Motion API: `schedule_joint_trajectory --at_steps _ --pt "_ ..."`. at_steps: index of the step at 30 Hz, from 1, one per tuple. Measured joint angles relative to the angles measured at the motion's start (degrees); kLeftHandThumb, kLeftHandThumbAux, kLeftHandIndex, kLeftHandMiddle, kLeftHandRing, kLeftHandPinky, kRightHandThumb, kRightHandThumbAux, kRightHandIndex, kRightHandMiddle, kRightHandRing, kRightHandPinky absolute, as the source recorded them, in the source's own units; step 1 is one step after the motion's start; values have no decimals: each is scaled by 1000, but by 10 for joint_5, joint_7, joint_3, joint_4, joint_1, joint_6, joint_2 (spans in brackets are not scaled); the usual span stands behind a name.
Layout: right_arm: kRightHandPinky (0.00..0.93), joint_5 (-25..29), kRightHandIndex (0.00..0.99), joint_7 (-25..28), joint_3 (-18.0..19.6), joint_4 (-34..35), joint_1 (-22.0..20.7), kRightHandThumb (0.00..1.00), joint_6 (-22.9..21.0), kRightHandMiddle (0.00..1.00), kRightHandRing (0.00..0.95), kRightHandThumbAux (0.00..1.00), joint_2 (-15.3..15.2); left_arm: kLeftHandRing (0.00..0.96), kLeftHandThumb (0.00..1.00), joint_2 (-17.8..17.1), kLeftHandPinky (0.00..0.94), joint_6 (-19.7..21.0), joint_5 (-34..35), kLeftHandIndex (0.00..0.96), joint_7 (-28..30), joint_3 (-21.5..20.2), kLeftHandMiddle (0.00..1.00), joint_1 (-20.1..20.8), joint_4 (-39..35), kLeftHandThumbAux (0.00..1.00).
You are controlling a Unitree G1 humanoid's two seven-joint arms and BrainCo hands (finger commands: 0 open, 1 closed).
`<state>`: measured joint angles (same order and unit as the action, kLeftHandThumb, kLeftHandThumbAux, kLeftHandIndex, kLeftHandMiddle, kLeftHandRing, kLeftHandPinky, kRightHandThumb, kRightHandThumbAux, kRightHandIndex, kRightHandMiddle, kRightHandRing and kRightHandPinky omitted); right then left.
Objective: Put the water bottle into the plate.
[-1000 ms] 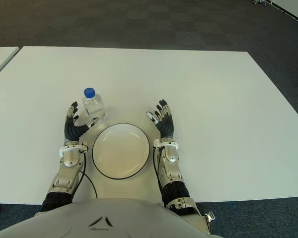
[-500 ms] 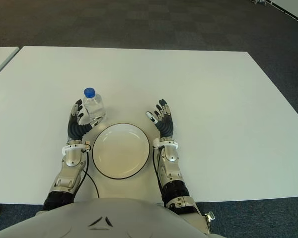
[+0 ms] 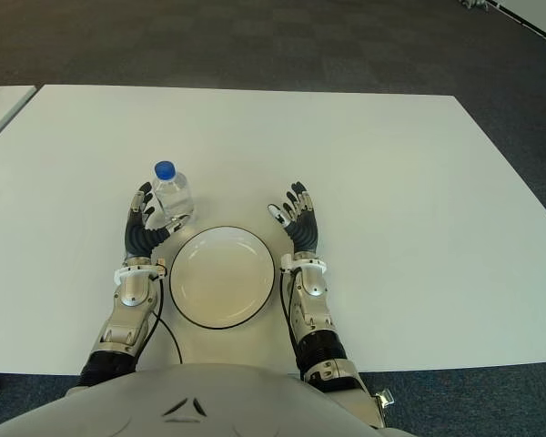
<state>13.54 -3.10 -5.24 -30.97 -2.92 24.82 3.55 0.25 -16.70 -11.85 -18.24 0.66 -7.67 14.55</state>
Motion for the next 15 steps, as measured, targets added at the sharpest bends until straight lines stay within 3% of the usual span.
schedule_joint_trajectory --at_steps 15 --pt "119 1 79 0 0 -2 0 94 3 94 81 773 0 34 0 0 26 -1 7 92 9 1 63 2 5 919"
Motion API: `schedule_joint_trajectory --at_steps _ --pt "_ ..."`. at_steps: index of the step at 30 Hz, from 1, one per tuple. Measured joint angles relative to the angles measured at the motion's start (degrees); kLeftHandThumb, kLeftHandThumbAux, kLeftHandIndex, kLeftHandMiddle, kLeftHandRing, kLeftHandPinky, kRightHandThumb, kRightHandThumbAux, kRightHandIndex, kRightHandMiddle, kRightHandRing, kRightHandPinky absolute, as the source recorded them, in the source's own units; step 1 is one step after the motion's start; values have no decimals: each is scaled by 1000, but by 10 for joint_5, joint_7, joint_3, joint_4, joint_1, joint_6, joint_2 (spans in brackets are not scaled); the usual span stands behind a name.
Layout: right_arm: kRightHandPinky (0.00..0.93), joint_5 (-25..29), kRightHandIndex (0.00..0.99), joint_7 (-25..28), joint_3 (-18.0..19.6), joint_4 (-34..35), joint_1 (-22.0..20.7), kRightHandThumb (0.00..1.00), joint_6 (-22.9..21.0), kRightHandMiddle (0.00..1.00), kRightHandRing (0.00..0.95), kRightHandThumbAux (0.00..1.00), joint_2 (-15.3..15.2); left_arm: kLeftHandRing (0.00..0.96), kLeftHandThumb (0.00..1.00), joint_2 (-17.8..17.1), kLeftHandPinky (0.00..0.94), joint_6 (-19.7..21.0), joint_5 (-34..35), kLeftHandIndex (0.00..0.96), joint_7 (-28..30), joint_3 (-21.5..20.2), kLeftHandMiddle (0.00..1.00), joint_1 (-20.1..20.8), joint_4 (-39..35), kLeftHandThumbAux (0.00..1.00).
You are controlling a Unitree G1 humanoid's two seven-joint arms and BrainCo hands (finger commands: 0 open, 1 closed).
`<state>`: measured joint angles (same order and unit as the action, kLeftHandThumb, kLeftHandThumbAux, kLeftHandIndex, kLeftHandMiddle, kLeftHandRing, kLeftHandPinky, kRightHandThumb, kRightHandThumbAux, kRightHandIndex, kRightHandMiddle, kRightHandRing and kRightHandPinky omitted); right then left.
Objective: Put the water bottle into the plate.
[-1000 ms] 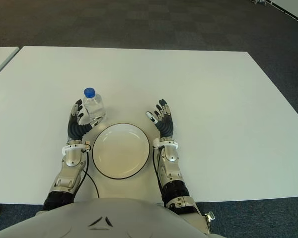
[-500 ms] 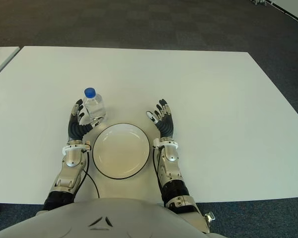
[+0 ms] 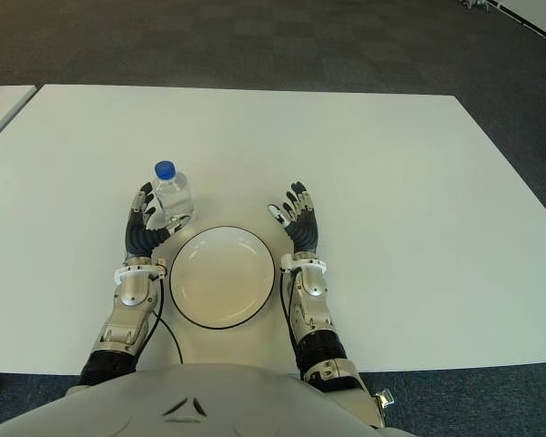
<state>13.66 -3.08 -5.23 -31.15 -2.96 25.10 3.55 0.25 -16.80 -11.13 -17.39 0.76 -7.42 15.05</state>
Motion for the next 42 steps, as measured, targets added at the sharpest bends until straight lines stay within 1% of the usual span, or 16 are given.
schedule_joint_trajectory --at_steps 22,33,42 --pt "118 0 78 0 0 0 0 68 1 89 77 788 0 33 0 0 26 4 -1 86 0 1 58 2 1 901" --pt "119 -1 79 -1 0 -1 0 55 1 89 78 795 0 31 0 -3 35 19 0 83 1 -1 56 27 14 907" --pt "122 -1 82 -3 -1 0 0 51 1 91 80 798 0 40 0 -4 46 16 12 100 7 -4 65 42 21 925"
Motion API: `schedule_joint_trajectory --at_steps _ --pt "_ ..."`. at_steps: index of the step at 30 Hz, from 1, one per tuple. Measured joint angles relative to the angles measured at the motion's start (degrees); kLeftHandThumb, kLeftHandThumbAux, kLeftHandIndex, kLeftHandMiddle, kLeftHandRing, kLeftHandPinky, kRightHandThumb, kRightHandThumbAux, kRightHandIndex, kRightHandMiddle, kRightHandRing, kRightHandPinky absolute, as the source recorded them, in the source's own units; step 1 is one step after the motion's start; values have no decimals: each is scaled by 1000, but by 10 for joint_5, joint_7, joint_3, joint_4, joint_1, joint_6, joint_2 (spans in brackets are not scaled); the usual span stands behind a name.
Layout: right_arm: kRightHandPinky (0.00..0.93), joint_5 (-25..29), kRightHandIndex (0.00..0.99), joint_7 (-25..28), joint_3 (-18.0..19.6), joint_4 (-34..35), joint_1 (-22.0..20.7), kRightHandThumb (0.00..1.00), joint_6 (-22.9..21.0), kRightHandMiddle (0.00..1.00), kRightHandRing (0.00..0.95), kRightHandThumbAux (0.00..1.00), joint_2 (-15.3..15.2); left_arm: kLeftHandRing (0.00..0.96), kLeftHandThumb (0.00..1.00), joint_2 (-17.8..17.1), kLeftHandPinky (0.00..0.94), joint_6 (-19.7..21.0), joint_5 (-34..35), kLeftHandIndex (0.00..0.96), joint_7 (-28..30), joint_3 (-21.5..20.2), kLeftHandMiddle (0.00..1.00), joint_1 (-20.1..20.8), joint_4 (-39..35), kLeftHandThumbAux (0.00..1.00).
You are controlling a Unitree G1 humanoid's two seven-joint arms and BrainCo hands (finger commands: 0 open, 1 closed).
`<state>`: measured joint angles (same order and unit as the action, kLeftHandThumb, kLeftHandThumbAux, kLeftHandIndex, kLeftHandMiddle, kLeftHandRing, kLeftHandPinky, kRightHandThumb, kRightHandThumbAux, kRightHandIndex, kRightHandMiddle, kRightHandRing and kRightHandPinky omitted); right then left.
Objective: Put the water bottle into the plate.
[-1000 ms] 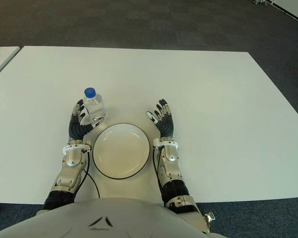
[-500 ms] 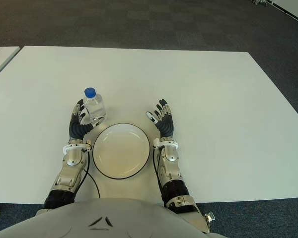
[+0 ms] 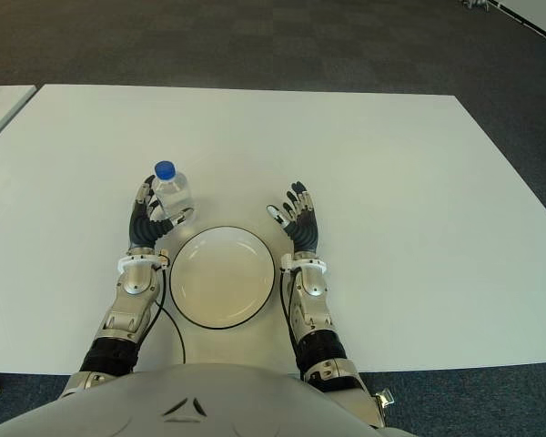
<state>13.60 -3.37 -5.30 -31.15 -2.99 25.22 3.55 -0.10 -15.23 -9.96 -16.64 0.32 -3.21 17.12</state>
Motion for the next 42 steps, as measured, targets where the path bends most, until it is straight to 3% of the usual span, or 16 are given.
schedule_joint_trajectory --at_steps 13,42 --pt "126 -1 82 -6 -1 1 0 48 0 93 84 796 0 23 0 -1 8 -1 11 91 9 -4 51 5 16 921" --pt "138 2 92 -6 -1 0 0 57 0 101 93 800 0 31 0 -2 21 -6 10 101 12 -13 62 23 31 926"
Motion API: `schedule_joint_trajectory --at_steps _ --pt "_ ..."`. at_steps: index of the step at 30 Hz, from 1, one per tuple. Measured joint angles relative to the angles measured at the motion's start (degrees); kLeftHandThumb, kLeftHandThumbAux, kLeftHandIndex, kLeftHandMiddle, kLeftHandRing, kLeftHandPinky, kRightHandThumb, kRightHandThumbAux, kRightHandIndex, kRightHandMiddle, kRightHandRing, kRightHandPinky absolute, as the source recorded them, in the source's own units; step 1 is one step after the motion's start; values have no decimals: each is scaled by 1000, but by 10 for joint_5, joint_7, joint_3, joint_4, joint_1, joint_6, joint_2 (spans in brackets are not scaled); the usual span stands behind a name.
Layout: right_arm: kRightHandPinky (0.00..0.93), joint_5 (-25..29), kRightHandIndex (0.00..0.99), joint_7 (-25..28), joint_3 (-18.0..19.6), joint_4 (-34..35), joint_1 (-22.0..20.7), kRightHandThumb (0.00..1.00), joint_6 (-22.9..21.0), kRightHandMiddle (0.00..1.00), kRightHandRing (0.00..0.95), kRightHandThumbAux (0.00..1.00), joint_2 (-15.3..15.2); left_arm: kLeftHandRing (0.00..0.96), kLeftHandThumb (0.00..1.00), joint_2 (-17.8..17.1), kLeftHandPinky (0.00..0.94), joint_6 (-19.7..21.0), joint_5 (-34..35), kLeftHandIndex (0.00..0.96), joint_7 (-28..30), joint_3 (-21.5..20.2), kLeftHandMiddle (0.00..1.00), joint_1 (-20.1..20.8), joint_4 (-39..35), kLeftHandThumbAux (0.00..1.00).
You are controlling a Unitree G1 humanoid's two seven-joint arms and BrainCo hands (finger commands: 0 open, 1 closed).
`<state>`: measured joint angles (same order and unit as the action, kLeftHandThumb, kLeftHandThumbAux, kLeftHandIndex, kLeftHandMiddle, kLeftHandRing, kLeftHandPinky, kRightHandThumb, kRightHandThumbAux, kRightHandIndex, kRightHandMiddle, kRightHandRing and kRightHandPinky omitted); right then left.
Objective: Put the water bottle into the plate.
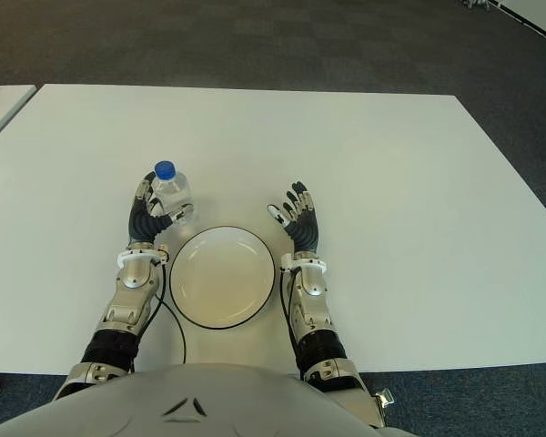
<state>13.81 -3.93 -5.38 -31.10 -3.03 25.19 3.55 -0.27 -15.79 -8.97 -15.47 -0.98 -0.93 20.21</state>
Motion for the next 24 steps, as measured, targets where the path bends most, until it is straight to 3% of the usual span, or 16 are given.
schedule_joint_trajectory --at_steps 24 --pt "136 1 88 1 1 -1 0 49 0 101 93 799 0 15 0 -2 0 6 0 89 9 0 46 11 2 903"
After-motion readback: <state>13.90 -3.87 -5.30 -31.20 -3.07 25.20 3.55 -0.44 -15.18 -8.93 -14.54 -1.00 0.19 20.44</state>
